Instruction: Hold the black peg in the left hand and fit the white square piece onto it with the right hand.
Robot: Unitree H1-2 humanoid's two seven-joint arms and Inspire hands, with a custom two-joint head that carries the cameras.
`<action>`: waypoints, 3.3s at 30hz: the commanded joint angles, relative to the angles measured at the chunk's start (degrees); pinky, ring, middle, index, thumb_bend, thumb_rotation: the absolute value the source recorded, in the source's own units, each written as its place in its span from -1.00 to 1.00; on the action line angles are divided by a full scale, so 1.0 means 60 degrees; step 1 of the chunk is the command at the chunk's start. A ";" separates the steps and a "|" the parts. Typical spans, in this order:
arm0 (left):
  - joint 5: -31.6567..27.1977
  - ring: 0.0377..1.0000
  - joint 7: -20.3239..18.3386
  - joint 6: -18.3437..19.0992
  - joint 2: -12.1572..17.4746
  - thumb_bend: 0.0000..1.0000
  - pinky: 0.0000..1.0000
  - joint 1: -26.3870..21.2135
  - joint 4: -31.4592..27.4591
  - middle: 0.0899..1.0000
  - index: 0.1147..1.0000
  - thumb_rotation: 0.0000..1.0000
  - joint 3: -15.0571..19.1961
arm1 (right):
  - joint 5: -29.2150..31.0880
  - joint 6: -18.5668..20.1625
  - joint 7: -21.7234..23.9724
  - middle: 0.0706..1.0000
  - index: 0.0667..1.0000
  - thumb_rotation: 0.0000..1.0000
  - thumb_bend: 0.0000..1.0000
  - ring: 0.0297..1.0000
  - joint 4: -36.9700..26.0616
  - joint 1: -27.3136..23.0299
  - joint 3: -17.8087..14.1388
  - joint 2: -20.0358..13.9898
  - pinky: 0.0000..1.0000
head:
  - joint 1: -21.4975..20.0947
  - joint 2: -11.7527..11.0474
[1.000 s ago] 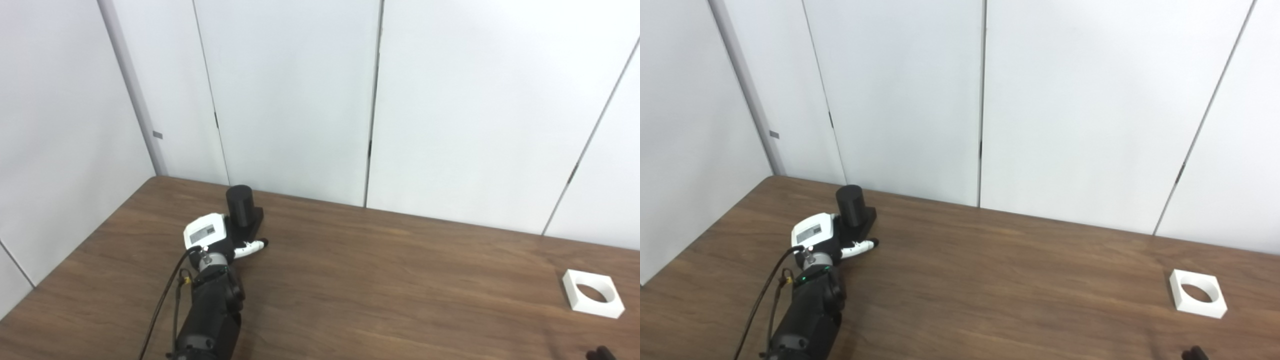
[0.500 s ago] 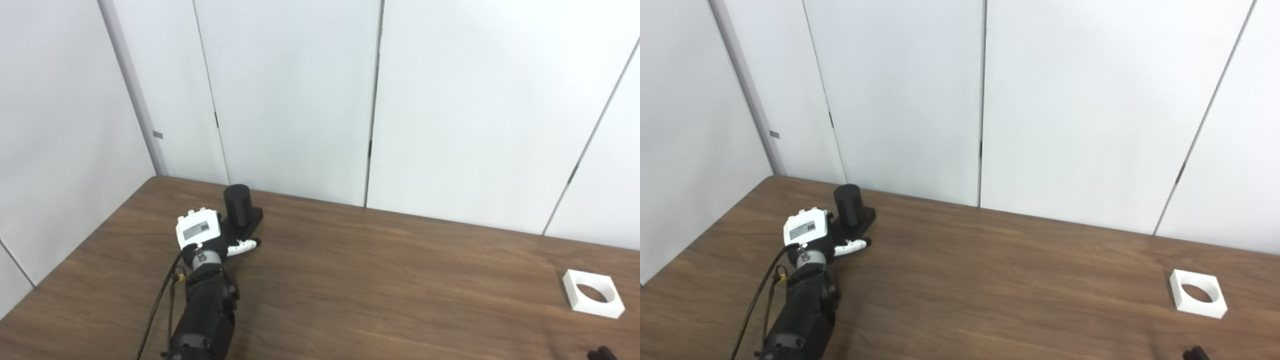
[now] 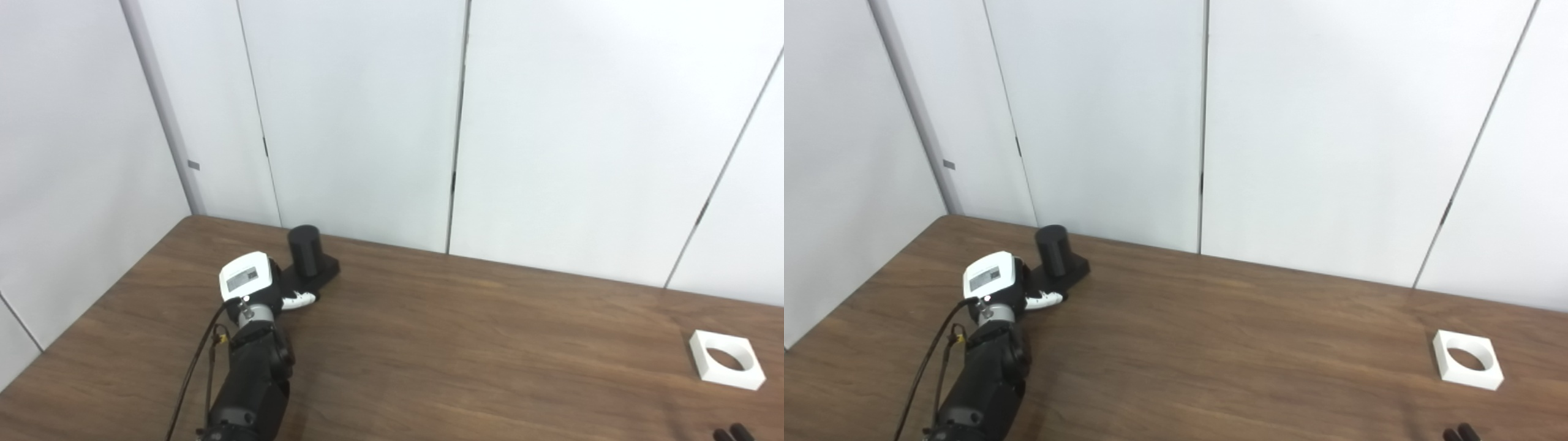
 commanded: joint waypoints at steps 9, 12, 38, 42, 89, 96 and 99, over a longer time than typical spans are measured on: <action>-0.1746 0.67 0.1191 -0.0065 0.0573 0.04 0.69 0.0078 -0.0505 0.47 -0.17 -0.88 -0.0545 | -0.0134 -0.0024 0.0017 0.88 0.90 0.88 0.32 0.96 0.0060 0.0158 0.0138 0.0520 0.84 | -0.0019 0.0039; -0.2152 0.67 0.1338 -0.0126 0.0664 0.04 0.66 0.0145 -0.0555 0.45 -0.17 -0.89 -0.0671 | -0.0120 -0.0026 0.0021 0.88 0.91 0.89 0.30 0.95 0.0066 0.0156 0.0131 0.0536 0.85 | -0.0083 0.0071; -0.4687 0.59 -0.1173 -0.1086 0.1386 0.02 0.37 0.1520 -0.4457 0.51 -0.16 -0.90 -0.2192 | -0.0115 0.0324 -0.0095 0.89 0.91 0.84 0.25 0.93 -0.0291 0.0211 0.0291 0.0701 0.91 | -0.0697 0.0431; -0.4230 0.62 -0.1726 -0.0651 0.1297 0.02 0.38 0.2068 -0.5622 0.53 -0.16 -0.90 -0.2795 | -0.0254 0.0458 -0.0175 0.91 0.93 0.88 0.17 0.96 -0.0466 0.0256 0.0375 0.0724 0.93 | -0.1007 0.0527; -0.0936 0.65 -0.2773 -0.1501 -0.1073 0.01 0.55 0.6163 -0.8366 0.56 -0.15 -0.90 -0.5802 | -0.1270 0.1916 -0.1255 0.87 0.87 0.83 0.29 0.88 -0.1674 -0.0101 0.1059 0.0948 0.74 | -0.2740 0.2991; -0.1350 0.64 -0.2975 -0.1691 -0.1000 0.02 0.49 0.6210 -0.8246 0.56 -0.15 -0.90 -0.5664 | -0.1190 0.2007 -0.1316 0.85 0.88 0.82 0.29 0.86 -0.1750 -0.0132 0.1104 0.0985 0.73 | -0.2910 0.3060; -0.1609 0.64 -0.2952 -0.1849 -0.0915 0.02 0.49 0.6201 -0.8099 0.55 -0.15 -0.90 -0.5636 | -0.1225 0.2024 -0.1313 0.86 0.89 0.84 0.29 0.87 -0.1736 -0.0147 0.1157 0.0961 0.75 | -0.2970 0.3052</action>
